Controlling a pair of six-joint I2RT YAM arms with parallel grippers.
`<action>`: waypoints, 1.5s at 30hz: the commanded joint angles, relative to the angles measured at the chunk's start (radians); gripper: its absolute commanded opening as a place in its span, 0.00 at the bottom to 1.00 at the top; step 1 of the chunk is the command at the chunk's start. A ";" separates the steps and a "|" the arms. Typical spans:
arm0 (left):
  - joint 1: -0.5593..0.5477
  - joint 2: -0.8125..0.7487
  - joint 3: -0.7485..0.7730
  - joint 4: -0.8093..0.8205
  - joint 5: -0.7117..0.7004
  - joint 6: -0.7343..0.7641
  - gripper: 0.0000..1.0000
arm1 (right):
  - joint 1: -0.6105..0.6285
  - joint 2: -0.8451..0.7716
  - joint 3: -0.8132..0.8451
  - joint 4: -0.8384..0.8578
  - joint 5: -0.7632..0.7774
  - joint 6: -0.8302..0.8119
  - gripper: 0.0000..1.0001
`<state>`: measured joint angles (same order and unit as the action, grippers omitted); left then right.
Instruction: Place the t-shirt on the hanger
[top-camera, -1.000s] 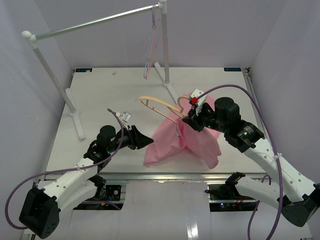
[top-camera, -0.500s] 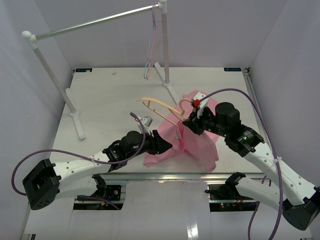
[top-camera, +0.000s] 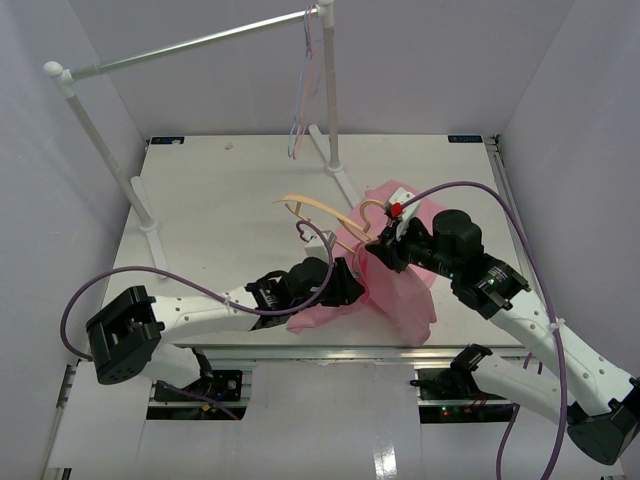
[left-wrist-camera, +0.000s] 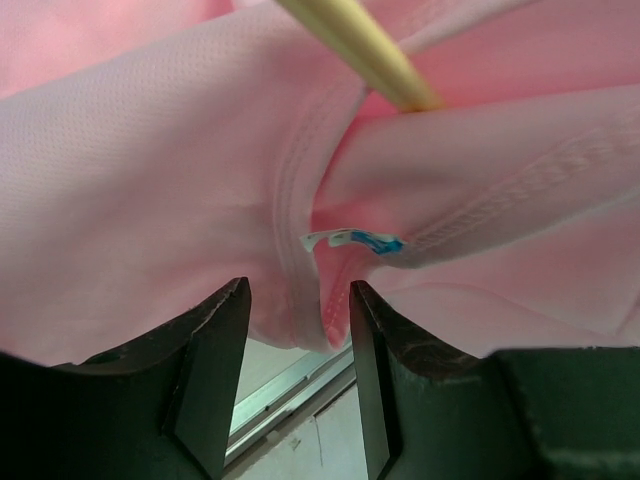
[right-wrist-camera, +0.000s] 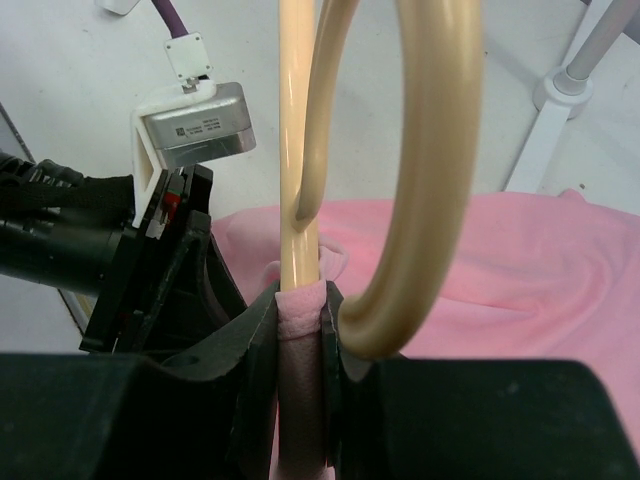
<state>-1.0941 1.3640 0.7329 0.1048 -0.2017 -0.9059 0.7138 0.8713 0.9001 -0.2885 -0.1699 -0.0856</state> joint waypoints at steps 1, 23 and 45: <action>-0.010 0.010 0.041 -0.067 -0.081 -0.026 0.55 | 0.006 -0.030 -0.002 0.074 0.002 0.003 0.08; 0.342 -0.352 0.156 -0.419 -0.134 0.185 0.00 | 0.007 -0.222 -0.053 0.010 -0.072 -0.087 0.08; 0.772 -0.246 0.514 -0.657 0.143 0.418 0.00 | 0.009 -0.283 -0.048 -0.146 -0.120 -0.117 0.08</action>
<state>-0.4182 1.1174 1.1574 -0.5141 0.0884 -0.5656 0.7238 0.6153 0.8349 -0.3561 -0.2734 -0.1844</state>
